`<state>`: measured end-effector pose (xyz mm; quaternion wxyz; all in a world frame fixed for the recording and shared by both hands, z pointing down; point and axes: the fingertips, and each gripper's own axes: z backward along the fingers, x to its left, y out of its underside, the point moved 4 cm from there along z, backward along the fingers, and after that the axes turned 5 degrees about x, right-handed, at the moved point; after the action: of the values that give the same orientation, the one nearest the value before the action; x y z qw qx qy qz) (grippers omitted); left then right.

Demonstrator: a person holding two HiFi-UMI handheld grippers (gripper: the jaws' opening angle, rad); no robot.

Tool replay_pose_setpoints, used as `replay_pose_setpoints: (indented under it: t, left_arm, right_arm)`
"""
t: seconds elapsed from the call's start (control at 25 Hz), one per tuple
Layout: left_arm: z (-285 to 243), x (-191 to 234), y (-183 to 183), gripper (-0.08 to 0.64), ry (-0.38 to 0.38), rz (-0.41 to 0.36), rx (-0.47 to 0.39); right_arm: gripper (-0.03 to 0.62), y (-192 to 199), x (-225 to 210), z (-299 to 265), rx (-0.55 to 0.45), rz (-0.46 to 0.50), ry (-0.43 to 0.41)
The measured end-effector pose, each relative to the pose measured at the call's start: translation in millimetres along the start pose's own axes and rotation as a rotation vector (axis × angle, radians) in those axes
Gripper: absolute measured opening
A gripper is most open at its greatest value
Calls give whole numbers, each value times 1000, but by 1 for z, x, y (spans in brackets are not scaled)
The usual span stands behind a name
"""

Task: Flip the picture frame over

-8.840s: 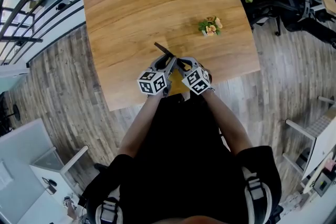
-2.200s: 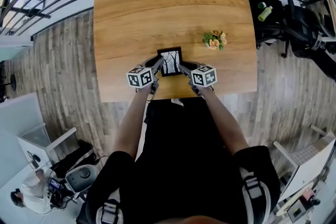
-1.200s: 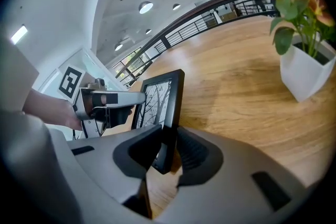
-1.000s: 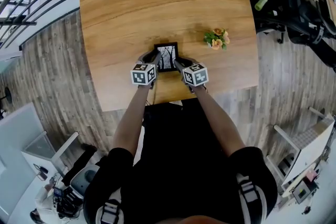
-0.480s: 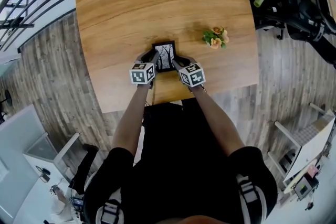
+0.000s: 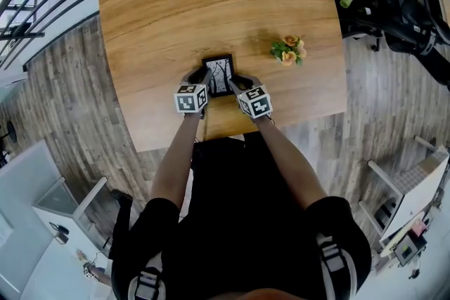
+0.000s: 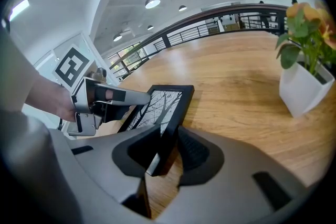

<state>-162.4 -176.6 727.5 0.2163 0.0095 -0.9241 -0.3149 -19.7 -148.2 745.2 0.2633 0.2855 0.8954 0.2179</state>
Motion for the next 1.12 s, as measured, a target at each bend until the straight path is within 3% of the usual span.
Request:
replay_pose_setpoints:
  t: [0.72, 1.12]
  left_arm:
    - [-4, -3, 1, 126, -48, -80, 7]
    - [10, -4, -3, 127, -63, -76, -44]
  right_arm:
    - [118, 1, -1, 0, -4, -8, 4]
    - [126, 6, 0, 4, 0, 16, -16]
